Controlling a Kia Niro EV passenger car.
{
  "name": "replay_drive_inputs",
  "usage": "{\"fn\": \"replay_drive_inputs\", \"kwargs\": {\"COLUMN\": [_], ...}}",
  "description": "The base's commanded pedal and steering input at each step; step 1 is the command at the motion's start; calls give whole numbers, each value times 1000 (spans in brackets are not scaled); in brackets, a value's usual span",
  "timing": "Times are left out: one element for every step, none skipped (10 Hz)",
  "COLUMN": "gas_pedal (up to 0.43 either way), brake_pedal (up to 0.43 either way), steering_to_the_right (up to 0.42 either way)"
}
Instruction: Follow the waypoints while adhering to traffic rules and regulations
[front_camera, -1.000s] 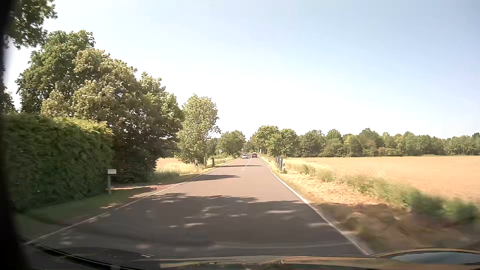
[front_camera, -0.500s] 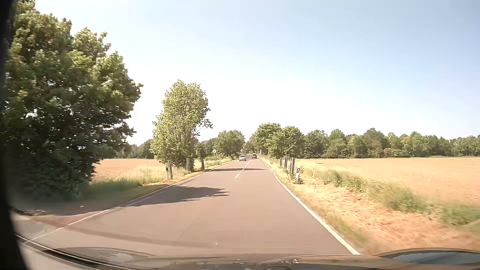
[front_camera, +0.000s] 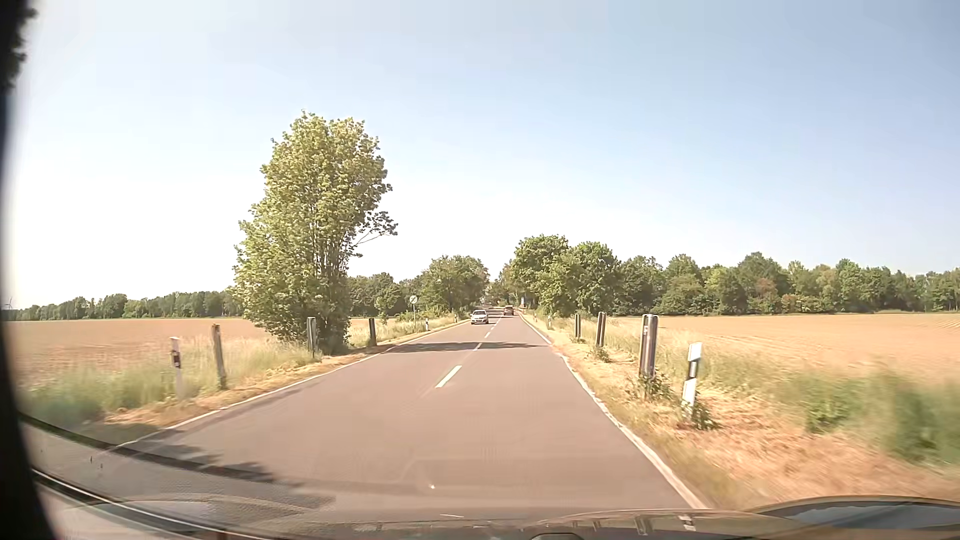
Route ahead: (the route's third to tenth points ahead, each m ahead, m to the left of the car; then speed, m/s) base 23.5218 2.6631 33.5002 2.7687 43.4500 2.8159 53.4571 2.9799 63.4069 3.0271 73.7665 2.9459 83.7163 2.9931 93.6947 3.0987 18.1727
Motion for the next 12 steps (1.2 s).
{"fn": "replay_drive_inputs", "kwargs": {"gas_pedal": [220,209,209,197,197,197,209,209,220,248,260,280], "brake_pedal": [0,0,0,0,0,0,0,0,0,0,0,0], "steering_to_the_right": [-2,-2,-2,-2,-2,-2,-3,-2,-2,-2,-2,-2]}}
